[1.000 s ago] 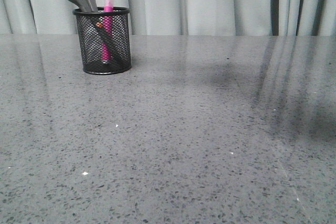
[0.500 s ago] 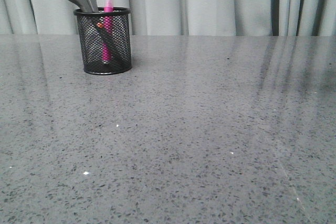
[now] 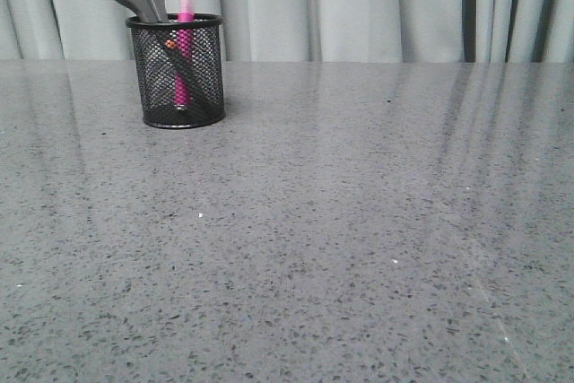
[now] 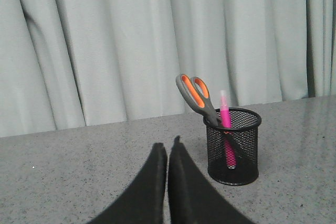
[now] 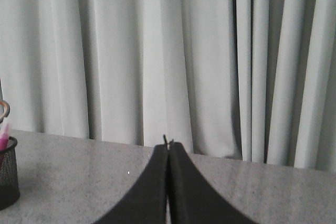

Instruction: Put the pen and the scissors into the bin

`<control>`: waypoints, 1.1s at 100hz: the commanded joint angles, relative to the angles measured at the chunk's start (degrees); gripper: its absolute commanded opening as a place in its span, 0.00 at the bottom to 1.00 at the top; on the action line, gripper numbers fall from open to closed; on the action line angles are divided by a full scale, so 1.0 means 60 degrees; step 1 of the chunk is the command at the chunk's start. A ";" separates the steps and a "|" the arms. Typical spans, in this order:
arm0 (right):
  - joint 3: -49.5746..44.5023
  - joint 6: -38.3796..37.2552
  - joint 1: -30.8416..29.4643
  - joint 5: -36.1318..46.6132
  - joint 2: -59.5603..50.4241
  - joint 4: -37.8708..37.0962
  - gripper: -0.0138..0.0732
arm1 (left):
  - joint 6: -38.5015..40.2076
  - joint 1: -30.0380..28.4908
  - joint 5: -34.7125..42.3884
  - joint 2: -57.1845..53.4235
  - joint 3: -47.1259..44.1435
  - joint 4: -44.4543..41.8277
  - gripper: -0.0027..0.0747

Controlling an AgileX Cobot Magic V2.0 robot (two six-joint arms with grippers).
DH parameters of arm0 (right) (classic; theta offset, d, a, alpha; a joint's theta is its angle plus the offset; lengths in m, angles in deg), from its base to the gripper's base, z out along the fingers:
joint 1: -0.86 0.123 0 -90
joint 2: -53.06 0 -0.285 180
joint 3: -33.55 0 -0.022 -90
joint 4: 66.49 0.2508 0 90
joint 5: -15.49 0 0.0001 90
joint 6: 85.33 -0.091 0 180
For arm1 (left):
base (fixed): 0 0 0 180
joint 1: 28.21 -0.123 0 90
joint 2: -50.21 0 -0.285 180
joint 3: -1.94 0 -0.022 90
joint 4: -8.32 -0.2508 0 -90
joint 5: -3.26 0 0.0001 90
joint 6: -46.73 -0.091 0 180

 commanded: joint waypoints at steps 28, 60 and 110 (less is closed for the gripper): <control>-0.1514 0.0090 -0.0064 0.0546 -0.2144 0.0810 0.08 | 0.0052 -0.0006 0.0524 -0.1489 -0.1140 0.0809 0.01; -0.1514 0.0090 -0.0064 0.0546 -0.2144 0.0887 0.08 | 0.0052 -0.0006 0.0455 -0.1489 -0.1163 0.1342 0.01; -0.1514 0.0090 -0.0064 0.0546 -0.2144 0.0887 0.08 | 0.0052 -0.0006 0.0455 -0.1489 -0.1163 0.1342 0.01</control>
